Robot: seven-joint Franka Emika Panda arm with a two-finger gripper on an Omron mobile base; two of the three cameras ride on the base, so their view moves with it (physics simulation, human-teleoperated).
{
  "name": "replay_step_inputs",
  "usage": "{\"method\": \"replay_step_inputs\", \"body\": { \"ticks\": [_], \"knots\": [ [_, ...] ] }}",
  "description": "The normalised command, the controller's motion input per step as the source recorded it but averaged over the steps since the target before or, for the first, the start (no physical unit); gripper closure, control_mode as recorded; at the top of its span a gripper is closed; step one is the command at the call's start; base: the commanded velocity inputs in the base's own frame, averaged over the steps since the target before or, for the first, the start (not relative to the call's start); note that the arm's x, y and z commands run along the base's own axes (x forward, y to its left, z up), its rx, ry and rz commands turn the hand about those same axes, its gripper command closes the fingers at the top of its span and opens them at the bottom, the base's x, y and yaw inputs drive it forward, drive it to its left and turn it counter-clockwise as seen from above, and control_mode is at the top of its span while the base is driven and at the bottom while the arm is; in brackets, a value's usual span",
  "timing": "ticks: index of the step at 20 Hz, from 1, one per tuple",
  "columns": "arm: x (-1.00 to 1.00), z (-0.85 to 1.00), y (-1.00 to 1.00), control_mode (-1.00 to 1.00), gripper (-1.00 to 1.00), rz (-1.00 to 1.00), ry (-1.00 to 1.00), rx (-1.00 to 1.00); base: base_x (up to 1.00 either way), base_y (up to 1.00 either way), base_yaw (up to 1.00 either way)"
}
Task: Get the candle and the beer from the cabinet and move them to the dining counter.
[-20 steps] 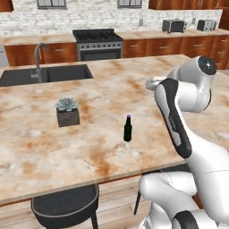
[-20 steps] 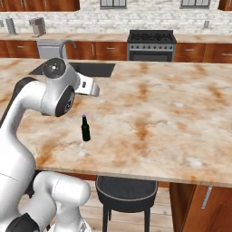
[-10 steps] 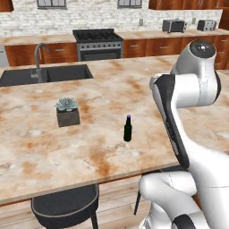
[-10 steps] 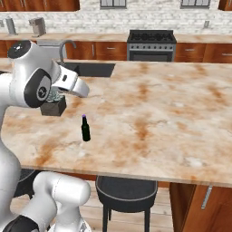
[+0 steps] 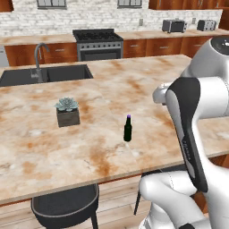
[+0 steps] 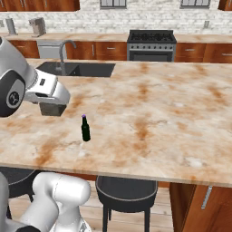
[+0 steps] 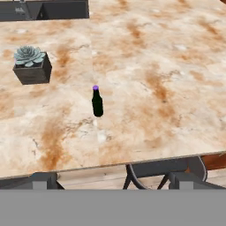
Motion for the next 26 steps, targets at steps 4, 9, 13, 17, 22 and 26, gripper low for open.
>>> {"method": "replay_step_inputs", "body": {
  "ticks": [4,9,13,17,22,26],
  "knots": [
    [-0.3,0.0,0.14,-1.0,-1.0,0.07,0.01,0.0,0.0,0.0,0.0],
    [0.0,0.0,0.0,-1.0,-1.0,0.0,0.0,0.01,0.0,0.0,0.0],
    [0.0,0.0,0.0,-1.0,-1.0,0.0,0.0,0.01,0.0,0.0,0.0],
    [0.0,0.0,0.0,1.0,-1.0,0.0,0.0,0.0,0.0,0.0,0.0],
    [0.0,0.0,0.0,1.0,-1.0,0.0,0.0,0.0,-0.62,-0.6,-0.07],
    [0.0,0.0,0.0,1.0,-1.0,0.0,0.0,0.0,-1.0,-1.0,-0.23]
  ]
}}
